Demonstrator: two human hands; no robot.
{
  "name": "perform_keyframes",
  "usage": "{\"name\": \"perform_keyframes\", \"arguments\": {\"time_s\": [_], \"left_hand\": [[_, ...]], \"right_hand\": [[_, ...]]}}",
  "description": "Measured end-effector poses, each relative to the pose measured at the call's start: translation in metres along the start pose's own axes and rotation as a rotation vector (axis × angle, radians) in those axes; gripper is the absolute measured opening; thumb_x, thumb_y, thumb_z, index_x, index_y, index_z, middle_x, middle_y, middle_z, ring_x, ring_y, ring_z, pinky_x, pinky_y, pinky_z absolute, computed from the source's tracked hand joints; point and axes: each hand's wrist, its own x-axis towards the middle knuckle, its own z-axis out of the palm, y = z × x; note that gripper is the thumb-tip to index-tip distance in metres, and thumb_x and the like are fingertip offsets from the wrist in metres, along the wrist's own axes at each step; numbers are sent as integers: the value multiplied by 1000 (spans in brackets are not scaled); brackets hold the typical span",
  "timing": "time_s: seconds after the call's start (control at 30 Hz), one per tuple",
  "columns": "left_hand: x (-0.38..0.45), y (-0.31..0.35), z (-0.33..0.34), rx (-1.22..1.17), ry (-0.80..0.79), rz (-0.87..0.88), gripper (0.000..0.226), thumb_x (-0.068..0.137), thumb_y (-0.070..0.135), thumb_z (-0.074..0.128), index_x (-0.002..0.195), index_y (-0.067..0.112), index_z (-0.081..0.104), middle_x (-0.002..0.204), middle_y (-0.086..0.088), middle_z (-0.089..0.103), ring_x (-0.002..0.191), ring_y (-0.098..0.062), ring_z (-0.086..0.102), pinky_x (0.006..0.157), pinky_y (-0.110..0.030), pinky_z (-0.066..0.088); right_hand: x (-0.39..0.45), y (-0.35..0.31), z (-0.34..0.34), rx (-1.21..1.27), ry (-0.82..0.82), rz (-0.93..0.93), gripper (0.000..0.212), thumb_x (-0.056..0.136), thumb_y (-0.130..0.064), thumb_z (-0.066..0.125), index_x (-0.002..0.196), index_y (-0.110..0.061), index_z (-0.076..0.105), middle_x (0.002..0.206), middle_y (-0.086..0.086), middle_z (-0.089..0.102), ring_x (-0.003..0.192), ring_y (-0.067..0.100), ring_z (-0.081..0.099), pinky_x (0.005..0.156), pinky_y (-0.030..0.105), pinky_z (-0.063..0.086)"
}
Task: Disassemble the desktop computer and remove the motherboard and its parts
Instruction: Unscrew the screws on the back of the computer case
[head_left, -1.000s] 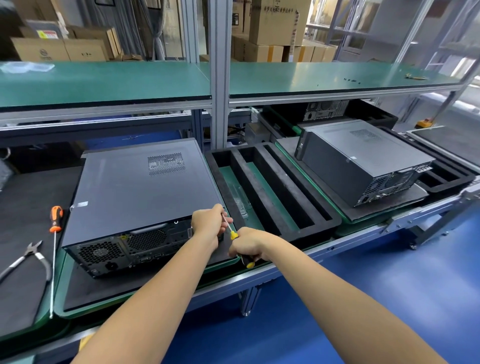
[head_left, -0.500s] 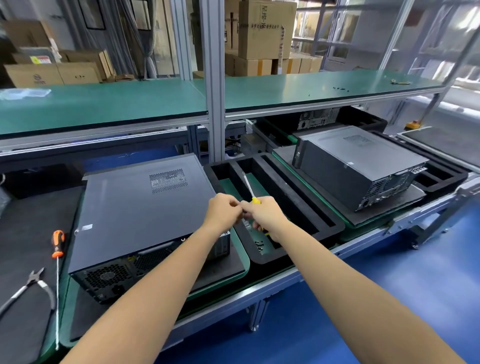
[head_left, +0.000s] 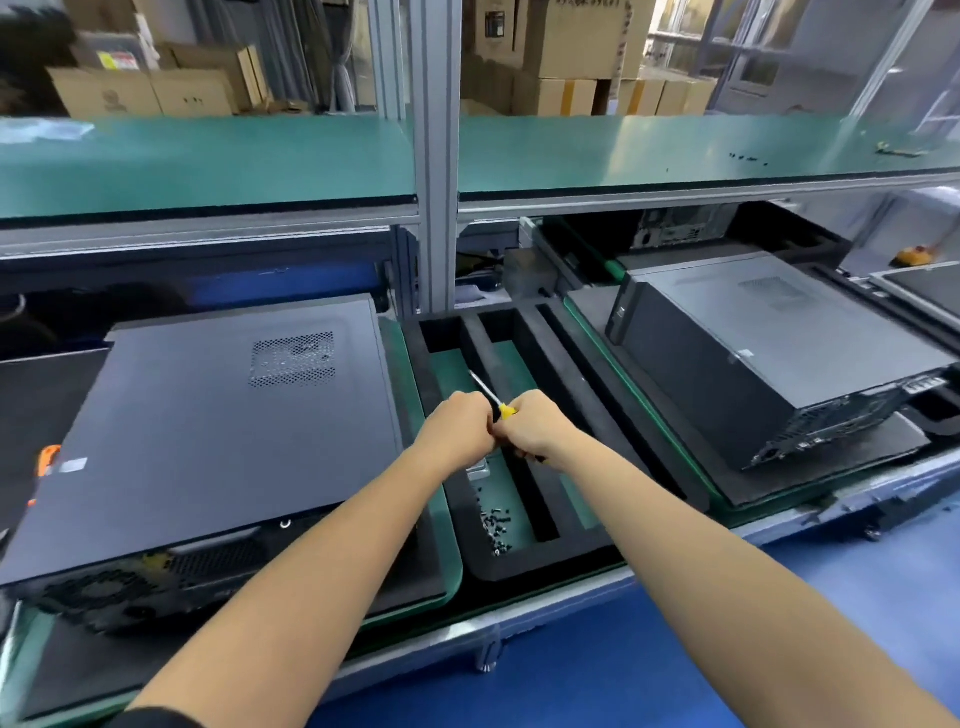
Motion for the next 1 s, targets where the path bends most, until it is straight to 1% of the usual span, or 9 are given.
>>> {"name": "perform_keyframes", "arguments": {"time_s": [0.1, 0.17, 0.23, 0.3, 0.5, 0.6, 0.77, 0.9, 1.0], "left_hand": [[20, 5, 14, 18, -47, -58, 8, 78, 4, 62, 70, 2, 62, 75, -12, 62, 62, -27, 56, 55, -36, 48], [30, 7, 23, 52, -101, -91, 15, 77, 2, 58, 63, 6, 53, 67, -8, 53, 55, -23, 48, 48, -30, 39], [39, 8, 31, 77, -155, -105, 19, 76, 1, 55, 62, 8, 45, 64, -7, 49, 53, -21, 43, 48, -29, 35], [47, 8, 37, 80, -192, -110, 22, 76, -1, 54, 61, 9, 40, 63, -6, 47, 50, -19, 42, 45, -28, 33], [62, 4, 38, 68, -206, -127, 21, 77, -2, 51, 62, 10, 41, 65, -6, 47, 50, -18, 42, 44, -28, 32], [64, 5, 28, 56, -175, -124, 20, 76, -3, 49, 63, 11, 43, 67, -6, 48, 53, -19, 44, 48, -30, 36], [54, -1, 0, 32, -44, -125, 22, 76, -1, 47, 61, 14, 43, 67, -4, 48, 62, -26, 52, 47, -29, 34], [31, -15, -30, -30, 112, -174, 24, 75, 0, 48, 59, 17, 41, 62, -1, 45, 58, -22, 45, 45, -29, 29], [7, -34, -55, -46, 208, -202, 23, 76, 1, 49, 61, 17, 42, 66, -2, 47, 62, -24, 45, 45, -28, 27]], "right_hand": [[21, 10, -8, -93, -50, -11, 13, 80, -8, 56, 68, -5, 50, 53, 9, 46, 42, 20, 39, 41, 21, 29], [33, 16, -8, -150, -86, -12, 20, 82, -11, 54, 64, -5, 47, 51, 9, 46, 40, 19, 39, 39, 18, 29], [44, 22, -8, -200, -116, -13, 28, 85, -12, 51, 60, -7, 42, 51, 8, 45, 40, 19, 40, 38, 17, 30], [53, 25, -8, -229, -145, -15, 27, 85, -8, 48, 59, -8, 40, 52, 8, 45, 42, 19, 41, 41, 19, 32], [70, 20, -9, -243, -181, -16, 24, 84, -6, 46, 60, -8, 39, 55, 9, 46, 45, 21, 43, 44, 21, 35], [74, 11, -12, -235, -165, -35, 23, 83, -4, 45, 61, -8, 40, 56, 9, 46, 45, 21, 42, 43, 21, 33], [71, -20, -11, -249, -96, -130, 23, 82, -3, 45, 61, -9, 37, 59, 7, 45, 49, 19, 41, 44, 24, 33], [59, -58, 2, -238, -48, -224, 24, 82, -4, 46, 61, -11, 37, 62, 6, 45, 54, 19, 41, 45, 25, 30], [43, -88, 20, -218, -44, -296, 21, 84, -6, 46, 65, -10, 39, 67, 6, 47, 62, 23, 45, 45, 26, 29]]}}
